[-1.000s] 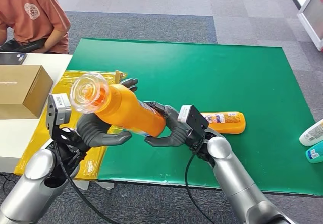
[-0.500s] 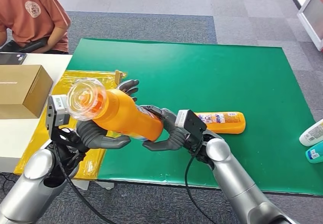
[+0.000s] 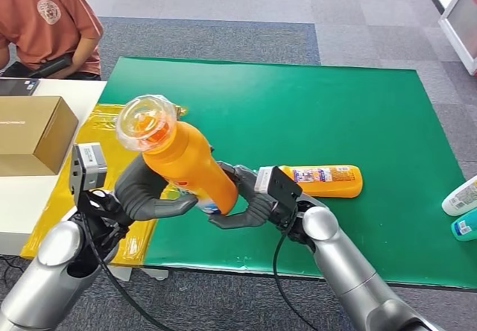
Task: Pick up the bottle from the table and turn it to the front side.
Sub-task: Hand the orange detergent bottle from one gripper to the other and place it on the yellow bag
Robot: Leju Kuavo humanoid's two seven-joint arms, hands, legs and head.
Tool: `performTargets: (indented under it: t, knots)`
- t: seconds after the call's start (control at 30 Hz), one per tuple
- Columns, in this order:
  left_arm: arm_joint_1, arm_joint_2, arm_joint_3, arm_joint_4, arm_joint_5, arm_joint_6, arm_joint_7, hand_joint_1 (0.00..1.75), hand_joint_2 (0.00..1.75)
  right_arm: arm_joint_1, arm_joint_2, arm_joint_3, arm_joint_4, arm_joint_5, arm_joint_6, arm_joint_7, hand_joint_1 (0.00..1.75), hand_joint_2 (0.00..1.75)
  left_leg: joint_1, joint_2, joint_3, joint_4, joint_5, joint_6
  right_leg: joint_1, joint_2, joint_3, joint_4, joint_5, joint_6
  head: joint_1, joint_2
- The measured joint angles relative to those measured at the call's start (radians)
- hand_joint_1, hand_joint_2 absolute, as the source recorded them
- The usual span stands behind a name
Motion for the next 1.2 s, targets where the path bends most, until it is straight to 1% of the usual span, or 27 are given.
performTargets:
  t: [0.33,0.37,0.4,0.47,0.5,0.53,0.67,0.9,1.07,1.2]
  knots:
    - [-0.002,0.000,0.000,0.000,-0.002,0.001,0.000,1.75,1.75,0.000,-0.003,0.018,0.000,-0.003,0.005,-0.002,1.75,1.75,0.000,0.000,0.000,0.000,0.000,0.000,0.000,0.000,0.000,0.000,0.000,0.000,0.000,0.000]
    - [-0.002,0.000,0.000,0.000,-0.002,0.001,0.000,1.75,1.75,0.000,-0.003,0.018,0.000,-0.003,0.005,-0.002,1.64,1.75,0.000,0.000,0.000,0.000,0.000,0.000,0.000,0.000,0.000,0.000,0.000,0.000,0.000,0.000]
    - [-0.002,0.001,0.001,0.000,-0.003,0.002,0.000,1.75,1.75,0.000,-0.003,0.018,0.000,-0.003,0.004,-0.002,1.24,1.75,0.000,0.000,0.000,0.000,0.000,0.000,0.000,0.000,0.000,0.000,0.000,0.000,0.000,0.000]
    - [0.001,0.001,0.003,0.000,-0.009,0.005,-0.002,1.75,1.75,0.000,-0.003,0.018,0.000,-0.002,-0.001,-0.002,0.38,1.75,0.000,0.000,0.000,0.000,0.000,0.000,0.000,0.000,0.000,0.000,0.000,0.000,0.000,0.000]
    - [0.005,0.002,0.006,0.000,-0.013,0.008,-0.003,1.75,1.75,0.000,-0.003,0.019,0.000,-0.002,-0.004,-0.002,0.04,1.75,0.000,0.000,0.000,0.000,0.000,0.000,0.000,0.000,0.000,0.000,0.000,0.000,0.000,0.000]
    - [0.010,0.002,0.011,0.000,-0.018,0.014,-0.004,1.75,1.75,0.001,-0.003,0.019,0.000,-0.001,-0.008,-0.003,0.00,1.75,0.000,0.000,0.000,0.000,0.000,0.000,0.000,0.000,0.000,0.000,0.000,0.000,0.000,0.000]
    - [0.045,0.008,0.057,-0.001,-0.031,0.041,-0.015,1.75,1.75,0.005,-0.004,0.018,0.000,0.001,-0.026,-0.005,0.00,1.75,0.000,0.000,0.000,0.000,0.000,0.000,0.000,0.000,0.000,0.000,0.000,0.000,0.000,0.000]
    - [0.143,0.027,0.156,-0.030,-0.057,0.056,-0.033,1.75,1.75,0.006,-0.004,-0.002,0.000,0.007,-0.064,0.007,0.00,1.75,0.000,0.000,-0.001,0.000,0.000,0.000,0.000,0.000,0.000,0.000,0.000,0.000,0.000,0.000]
    - [0.216,0.043,0.226,-0.063,-0.161,0.106,-0.036,1.75,1.75,0.006,-0.004,-0.042,0.002,0.024,-0.104,0.016,0.00,1.75,0.000,0.000,-0.001,0.000,0.000,0.000,0.000,0.000,-0.001,0.000,0.000,0.000,0.000,0.000]
    - [0.273,0.044,0.285,-0.092,-0.226,0.131,-0.023,1.75,1.75,0.006,-0.003,-0.091,0.008,0.042,-0.127,0.021,0.00,1.75,0.000,0.000,-0.001,0.000,0.000,0.000,0.000,0.000,-0.001,0.000,0.000,0.000,0.000,0.000]
